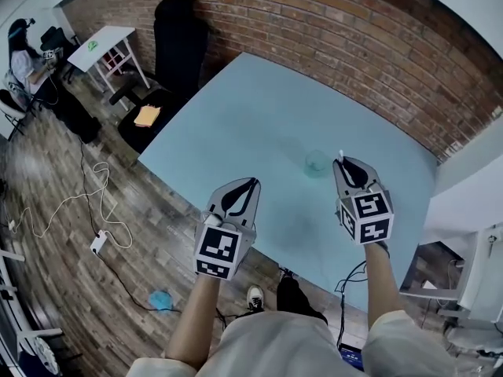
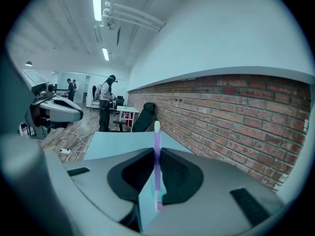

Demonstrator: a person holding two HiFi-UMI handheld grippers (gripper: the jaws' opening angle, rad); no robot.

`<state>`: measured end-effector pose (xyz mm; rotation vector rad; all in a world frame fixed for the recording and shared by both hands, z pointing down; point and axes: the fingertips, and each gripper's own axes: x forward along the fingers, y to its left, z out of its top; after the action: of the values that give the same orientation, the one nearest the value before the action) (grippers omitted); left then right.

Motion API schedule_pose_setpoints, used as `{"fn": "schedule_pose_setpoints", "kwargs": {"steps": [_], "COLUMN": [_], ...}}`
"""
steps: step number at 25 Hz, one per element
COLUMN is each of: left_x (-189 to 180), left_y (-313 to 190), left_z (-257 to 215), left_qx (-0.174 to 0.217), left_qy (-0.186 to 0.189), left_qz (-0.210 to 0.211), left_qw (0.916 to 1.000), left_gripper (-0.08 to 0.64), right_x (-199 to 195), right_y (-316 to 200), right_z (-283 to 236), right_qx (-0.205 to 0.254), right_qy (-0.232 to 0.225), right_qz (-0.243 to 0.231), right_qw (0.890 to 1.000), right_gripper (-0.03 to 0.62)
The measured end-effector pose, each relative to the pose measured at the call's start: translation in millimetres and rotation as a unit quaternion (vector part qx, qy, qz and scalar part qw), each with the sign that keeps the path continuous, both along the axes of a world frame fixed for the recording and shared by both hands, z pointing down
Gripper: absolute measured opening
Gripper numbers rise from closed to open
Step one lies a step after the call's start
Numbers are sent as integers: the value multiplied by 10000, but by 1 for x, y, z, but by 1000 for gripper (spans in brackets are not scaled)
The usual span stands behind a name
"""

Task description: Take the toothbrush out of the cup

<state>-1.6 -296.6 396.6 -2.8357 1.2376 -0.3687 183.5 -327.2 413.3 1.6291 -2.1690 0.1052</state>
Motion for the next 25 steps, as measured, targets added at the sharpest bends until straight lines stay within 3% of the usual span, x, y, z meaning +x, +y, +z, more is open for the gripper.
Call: {"fn": "schedule_pose_setpoints", "kwargs": {"steps": [11,25], "left_x": [7,21], "left_y": [35,77], "left_z": [-38,-72], "left_qx": [409,781], "left_qy": [5,73], "left_qz": [212,620], "left_qw": [9989,9950], "left_gripper": [32,32], "right_x": [-1,-2], "right_y": [73,149], "right_z": [-58,-99], "right_qx": [598,978], "right_qy": [-362,-650], "right_qz": [157,373], "right_qw": [9974,9924], "right_gripper": [29,29]}}
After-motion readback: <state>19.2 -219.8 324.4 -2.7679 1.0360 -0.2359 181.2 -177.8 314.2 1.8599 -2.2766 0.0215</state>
